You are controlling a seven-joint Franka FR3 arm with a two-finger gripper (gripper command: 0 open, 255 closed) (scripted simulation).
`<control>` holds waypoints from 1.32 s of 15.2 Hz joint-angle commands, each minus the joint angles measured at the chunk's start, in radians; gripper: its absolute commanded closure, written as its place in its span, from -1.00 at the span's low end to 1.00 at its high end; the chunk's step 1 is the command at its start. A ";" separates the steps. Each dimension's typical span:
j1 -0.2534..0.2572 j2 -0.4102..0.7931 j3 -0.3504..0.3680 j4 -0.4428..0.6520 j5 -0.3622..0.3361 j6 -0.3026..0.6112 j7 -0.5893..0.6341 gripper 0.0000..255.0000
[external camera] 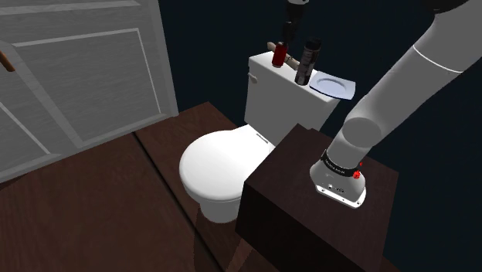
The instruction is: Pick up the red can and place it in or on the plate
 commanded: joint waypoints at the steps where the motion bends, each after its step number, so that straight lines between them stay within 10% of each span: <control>1: -0.007 0.080 -0.031 0.061 0.042 0.018 -0.060 -1.00; 7: -0.062 0.327 -0.082 0.267 0.197 0.030 -0.227 -1.00; 20: -0.066 0.351 -0.076 0.193 0.212 0.126 -0.237 -1.00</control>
